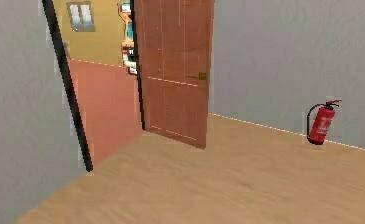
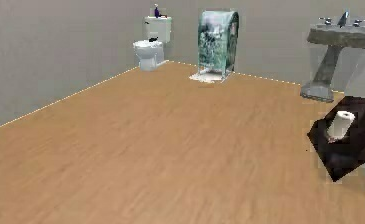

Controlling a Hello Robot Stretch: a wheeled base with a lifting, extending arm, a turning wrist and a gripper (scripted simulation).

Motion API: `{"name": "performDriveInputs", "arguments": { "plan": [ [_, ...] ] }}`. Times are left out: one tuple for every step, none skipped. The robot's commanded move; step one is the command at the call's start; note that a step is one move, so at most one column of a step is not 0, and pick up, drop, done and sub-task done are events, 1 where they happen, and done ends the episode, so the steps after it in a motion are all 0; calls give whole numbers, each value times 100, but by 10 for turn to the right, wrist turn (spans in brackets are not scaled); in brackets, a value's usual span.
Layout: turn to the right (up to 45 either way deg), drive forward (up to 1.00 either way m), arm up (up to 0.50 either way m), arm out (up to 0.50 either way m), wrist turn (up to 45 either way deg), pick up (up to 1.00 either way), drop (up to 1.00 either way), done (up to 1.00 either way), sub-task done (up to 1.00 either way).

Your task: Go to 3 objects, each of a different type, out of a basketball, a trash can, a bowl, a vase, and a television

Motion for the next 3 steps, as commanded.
{"name": "performDriveInputs", "arguments": {
  "plan": [
    [-450,0,0,0,0,0,0,0,0],
    [-240,0,0,0,0,0,0,0,0],
    [0,65,0,0,0,0,0,0,0]
  ]
}}
